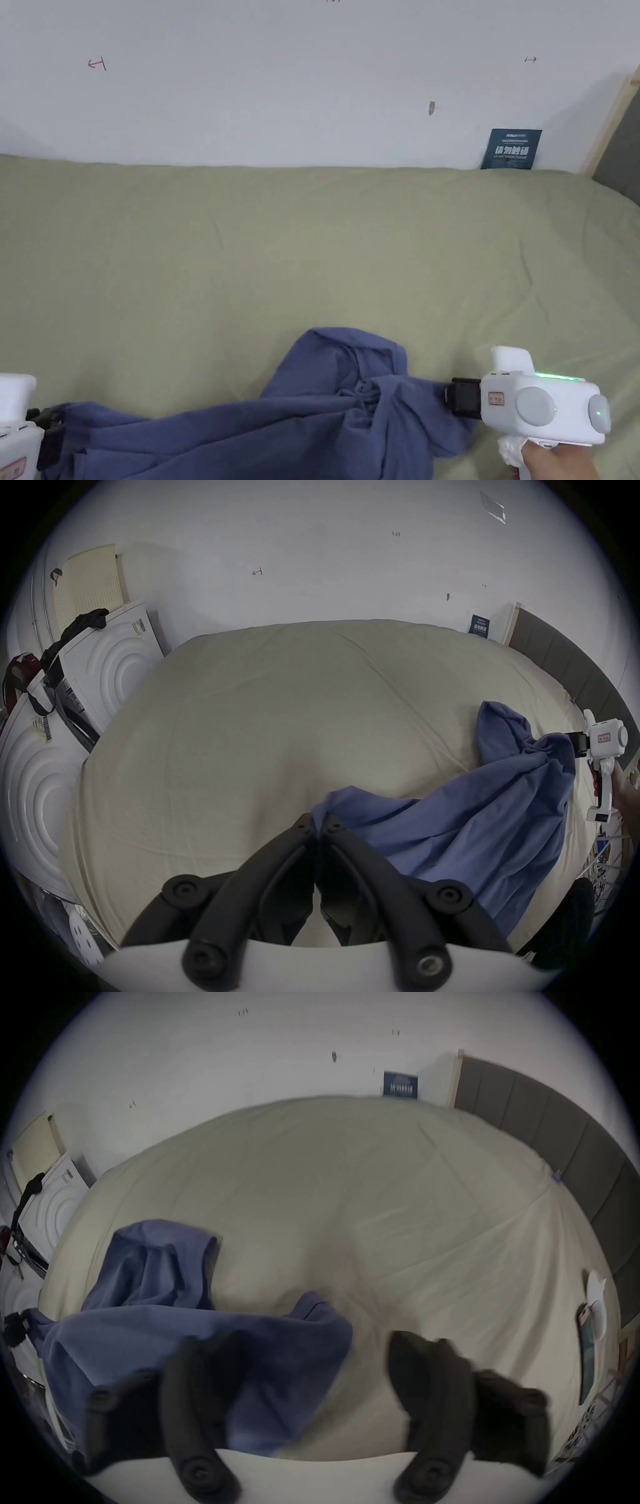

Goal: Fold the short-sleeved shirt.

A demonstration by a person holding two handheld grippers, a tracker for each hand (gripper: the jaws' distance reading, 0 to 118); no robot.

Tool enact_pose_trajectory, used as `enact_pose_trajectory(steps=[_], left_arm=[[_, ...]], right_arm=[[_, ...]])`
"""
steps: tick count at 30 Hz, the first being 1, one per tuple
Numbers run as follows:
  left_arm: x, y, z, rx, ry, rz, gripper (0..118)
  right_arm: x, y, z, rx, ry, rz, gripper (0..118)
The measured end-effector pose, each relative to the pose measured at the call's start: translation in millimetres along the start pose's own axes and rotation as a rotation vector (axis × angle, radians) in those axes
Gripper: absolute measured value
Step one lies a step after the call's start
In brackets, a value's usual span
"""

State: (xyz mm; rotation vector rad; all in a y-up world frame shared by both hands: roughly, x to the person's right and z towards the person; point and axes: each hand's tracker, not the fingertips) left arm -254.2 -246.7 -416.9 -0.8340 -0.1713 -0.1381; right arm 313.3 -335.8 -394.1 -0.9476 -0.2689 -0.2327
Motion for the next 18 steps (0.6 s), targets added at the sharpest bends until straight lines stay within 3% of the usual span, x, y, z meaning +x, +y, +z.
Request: enact_pose_trajectory(steps=[1,2,4,6,8,12,18], left_arm=[[0,-1,-2,-0.004,0.007,-0.001,0],[-1,-2,-7,-0.006,0.014,0.0,0],[-5,-4,-11,-0.011,0.007,0.017,0],[-7,-3,-11,-0.002,-0.025,0.057,0],[-7,1,-9,0.006,0.045,0.04,0],[-15,24,23,0.086,0.036,0.037,0],[-35,88,89,0.259,0.076,0.012,0]], right_arm=[[1,0,-3,-0.024,0.015,-0.015,14],[2,-2,-3,-0.025,0.052,-0.06,4],[4,-5,8,0.0,0.038,-0.108,4],[3,-2,24,0.02,0.057,-0.069,4],[-2,5,47,0.085,0.026,-0.019,4],[-1,35,114,0.221,0.066,-0.042,4],[-16,92,210,0.388,0.091,0.038,4]])
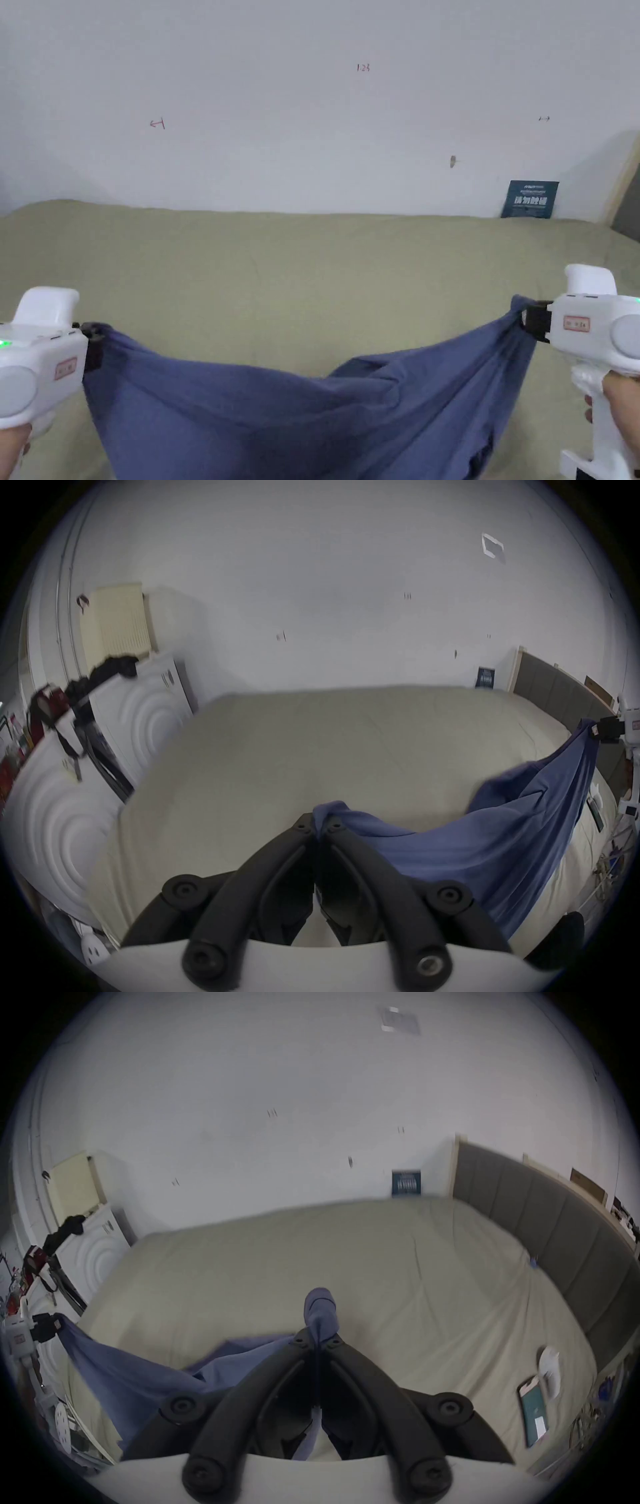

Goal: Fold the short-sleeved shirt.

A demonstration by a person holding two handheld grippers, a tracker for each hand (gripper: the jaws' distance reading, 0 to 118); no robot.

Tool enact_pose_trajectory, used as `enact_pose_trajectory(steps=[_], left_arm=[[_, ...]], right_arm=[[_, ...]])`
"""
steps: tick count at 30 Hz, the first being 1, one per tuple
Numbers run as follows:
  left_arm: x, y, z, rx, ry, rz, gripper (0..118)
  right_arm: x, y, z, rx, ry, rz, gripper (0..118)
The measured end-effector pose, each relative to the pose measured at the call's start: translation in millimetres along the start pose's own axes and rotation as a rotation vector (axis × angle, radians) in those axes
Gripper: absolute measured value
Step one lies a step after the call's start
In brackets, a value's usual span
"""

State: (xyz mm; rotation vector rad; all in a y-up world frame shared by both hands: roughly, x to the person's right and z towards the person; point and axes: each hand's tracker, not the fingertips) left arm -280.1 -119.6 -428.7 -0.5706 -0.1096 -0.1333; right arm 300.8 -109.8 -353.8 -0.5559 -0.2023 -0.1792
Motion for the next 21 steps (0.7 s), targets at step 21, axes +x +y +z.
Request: enact_pose_trajectory(steps=[21], left_arm=[[-43,210,-6,0.314,0.087,0.057,0]], right_arm=[[-54,227,53,0.392,-0.003,0.047,4]])
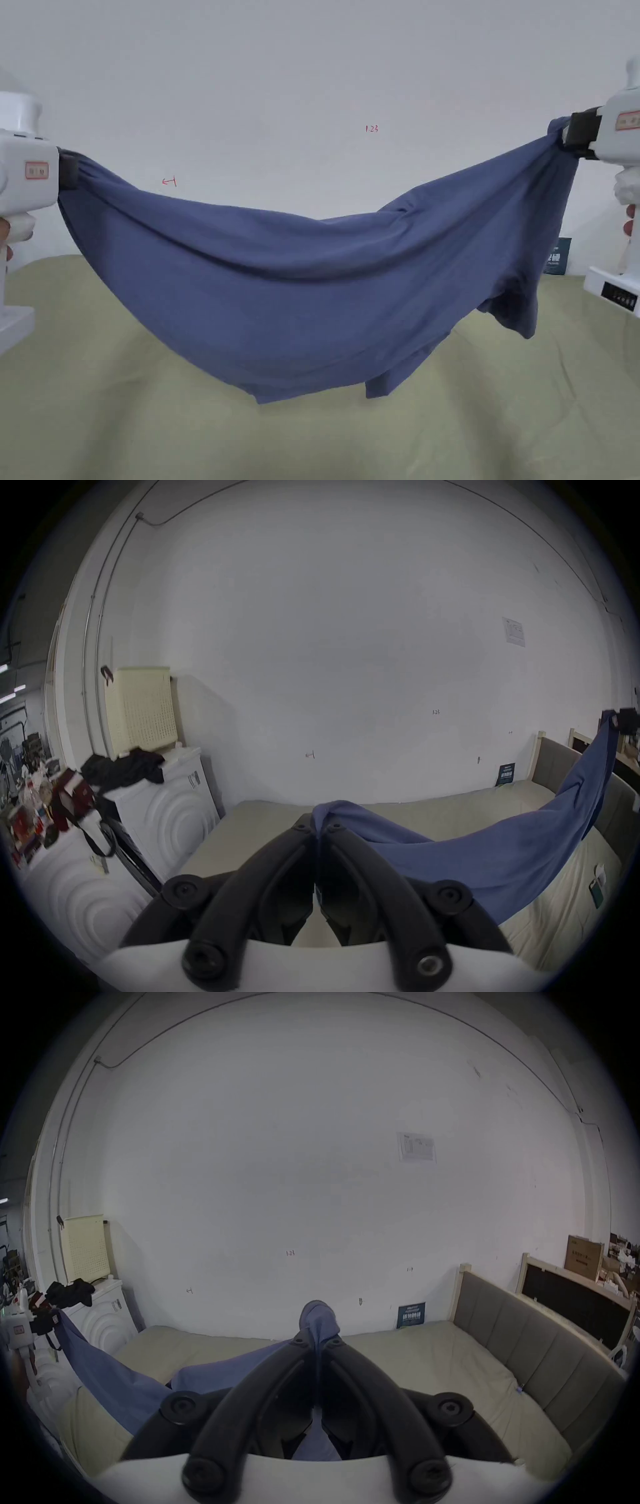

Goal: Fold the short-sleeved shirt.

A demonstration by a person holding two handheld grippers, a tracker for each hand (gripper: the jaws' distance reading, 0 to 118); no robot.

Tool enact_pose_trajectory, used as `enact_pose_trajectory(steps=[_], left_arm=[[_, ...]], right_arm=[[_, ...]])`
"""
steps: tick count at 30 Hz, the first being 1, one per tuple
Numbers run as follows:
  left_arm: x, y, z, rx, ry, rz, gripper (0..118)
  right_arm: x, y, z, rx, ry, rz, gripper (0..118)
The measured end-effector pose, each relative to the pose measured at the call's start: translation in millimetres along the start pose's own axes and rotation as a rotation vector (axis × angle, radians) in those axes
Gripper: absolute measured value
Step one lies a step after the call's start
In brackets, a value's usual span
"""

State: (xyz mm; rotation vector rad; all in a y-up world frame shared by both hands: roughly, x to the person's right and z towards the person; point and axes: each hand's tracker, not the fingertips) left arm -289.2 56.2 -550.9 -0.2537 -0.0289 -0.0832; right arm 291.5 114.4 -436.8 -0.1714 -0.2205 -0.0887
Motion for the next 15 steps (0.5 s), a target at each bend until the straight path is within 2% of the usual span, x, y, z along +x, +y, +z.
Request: enact_pose_trajectory(steps=[5,8,11,15], left_arm=[[24,-81,-46,-0.104,0.019,0.072,0],[35,-131,-59,-0.149,0.017,0.093,0],[34,-150,-51,-0.177,-0.018,0.112,0],[25,-154,-14,-0.191,-0.057,0.085,0]], right_arm=[[8,-84,-54,-0.114,-0.034,-0.041,5],[14,-142,-69,-0.141,-0.098,-0.019,5],[30,-166,-61,-0.155,-0.094,-0.071,5],[48,-172,-18,-0.148,-0.078,-0.082,5]])
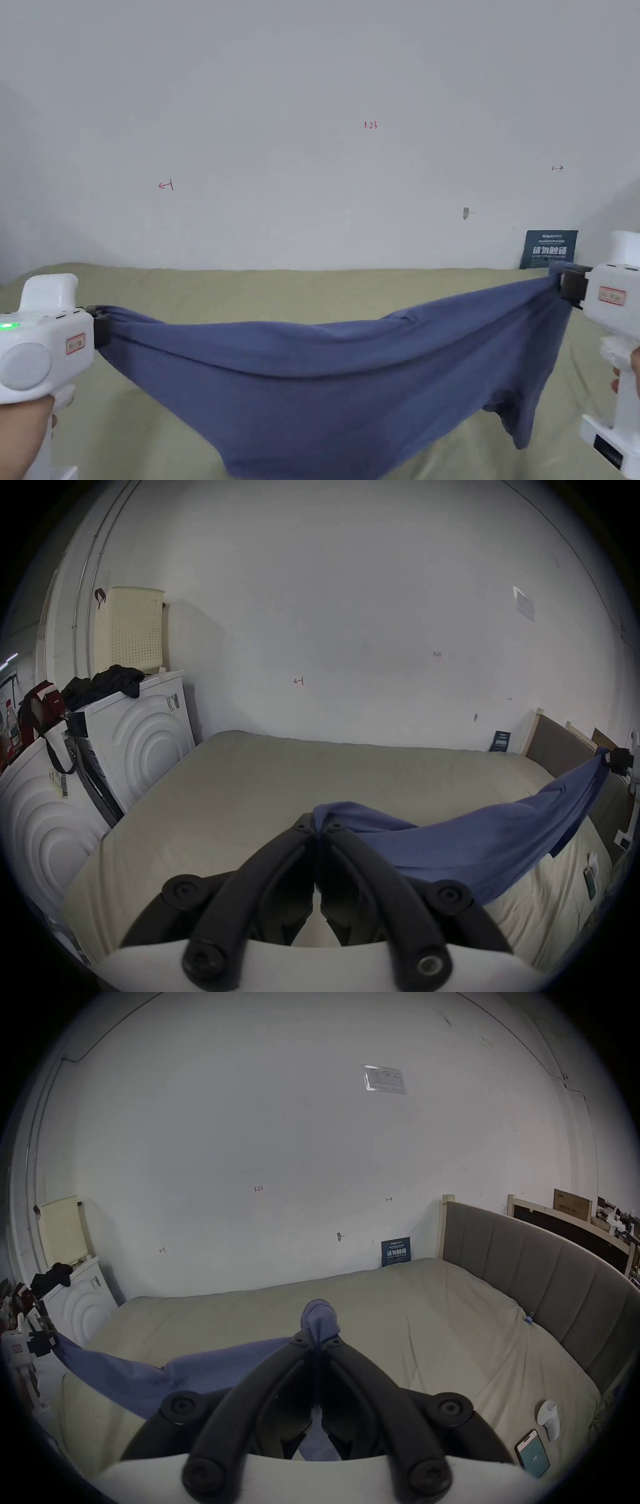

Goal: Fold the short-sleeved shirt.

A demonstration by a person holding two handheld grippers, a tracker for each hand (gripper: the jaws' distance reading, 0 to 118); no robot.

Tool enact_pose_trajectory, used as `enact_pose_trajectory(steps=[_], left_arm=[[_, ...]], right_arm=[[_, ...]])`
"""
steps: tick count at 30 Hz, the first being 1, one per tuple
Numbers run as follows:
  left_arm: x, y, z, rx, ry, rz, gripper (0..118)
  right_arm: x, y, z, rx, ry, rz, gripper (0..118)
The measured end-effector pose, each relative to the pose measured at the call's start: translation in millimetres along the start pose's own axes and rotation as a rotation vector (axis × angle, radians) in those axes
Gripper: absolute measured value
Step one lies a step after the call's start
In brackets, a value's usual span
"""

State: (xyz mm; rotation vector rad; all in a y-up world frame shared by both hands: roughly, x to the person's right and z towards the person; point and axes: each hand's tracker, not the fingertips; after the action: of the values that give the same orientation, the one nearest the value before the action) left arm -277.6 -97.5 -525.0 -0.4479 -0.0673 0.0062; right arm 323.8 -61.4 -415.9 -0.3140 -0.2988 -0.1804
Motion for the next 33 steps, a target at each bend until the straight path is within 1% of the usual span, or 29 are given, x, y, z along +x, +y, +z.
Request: enact_pose_trajectory(steps=[2,4,6,7,10,13,15,17,18,19,20,21,22,23,24,25,26,27,28,30,31,32,33], left_arm=[[-6,-10,28,0.016,-0.027,0.009,0],[-15,-23,59,-0.01,-0.068,0.019,0],[-22,-49,94,-0.056,-0.115,0.024,0],[-24,-64,107,-0.083,-0.131,0.018,0],[-35,-121,139,-0.174,-0.114,-0.025,0],[-47,-190,162,-0.306,-0.1,-0.019,0],[-54,-237,167,-0.41,-0.086,-0.018,0],[-60,-268,164,-0.483,-0.059,-0.001,0],[-65,-279,161,-0.503,-0.06,0.039,0],[-68,-284,161,-0.477,-0.06,0.07,0],[-67,-285,166,-0.422,-0.086,0.064,0],[-65,-283,168,-0.389,-0.07,0.024,5],[-61,-277,171,-0.379,-0.016,-0.026,34],[-58,-269,176,-0.354,0.015,-0.074,73],[-60,-262,181,-0.3,0.0,-0.085,103],[-56,-249,195,-0.21,0.0,-0.096,115],[-51,-236,209,-0.106,-0.017,-0.091,115],[-43,-221,221,-0.03,-0.027,-0.087,115],[-46,-219,218,0.036,-0.037,-0.073,115],[-24,-191,230,0.165,-0.077,-0.084,115],[-14,-180,234,0.208,-0.074,-0.092,115],[18,-169,255,0.262,-0.07,-0.112,115],[29,-160,260,0.292,-0.079,-0.117,115]], right_arm=[[11,-6,26,0.004,0.018,0.006,5],[21,-20,58,-0.014,0.047,0.009,5],[30,-46,94,-0.044,0.071,0.032,5],[33,-60,108,-0.073,0.076,0.065,5],[43,-124,150,-0.145,0.056,0.16,5],[52,-201,175,-0.292,0.06,0.203,5],[65,-259,177,-0.393,0.029,0.223,5],[71,-299,180,-0.473,0.003,0.2,5],[75,-317,178,-0.507,-0.013,0.182,5],[77,-325,176,-0.524,-0.026,0.173,5],[81,-331,174,-0.531,-0.028,0.165,5],[83,-327,174,-0.523,-0.018,0.166,11],[81,-321,175,-0.526,-0.026,0.174,43],[80,-312,176,-0.522,-0.036,0.188,82],[75,-296,182,-0.498,-0.029,0.19,103],[68,-275,195,-0.374,0.009,0.167,102],[57,-257,205,-0.301,0.019,0.154,100],[46,-237,212,-0.234,0.035,0.135,101],[36,-220,218,-0.166,0.069,0.111,102],[6,-186,234,-0.028,0.146,0.067,103],[-7,-174,240,0.028,0.162,0.065,103],[-21,-164,245,0.09,0.17,0.073,103],[-34,-155,252,0.146,0.182,0.09,103]])
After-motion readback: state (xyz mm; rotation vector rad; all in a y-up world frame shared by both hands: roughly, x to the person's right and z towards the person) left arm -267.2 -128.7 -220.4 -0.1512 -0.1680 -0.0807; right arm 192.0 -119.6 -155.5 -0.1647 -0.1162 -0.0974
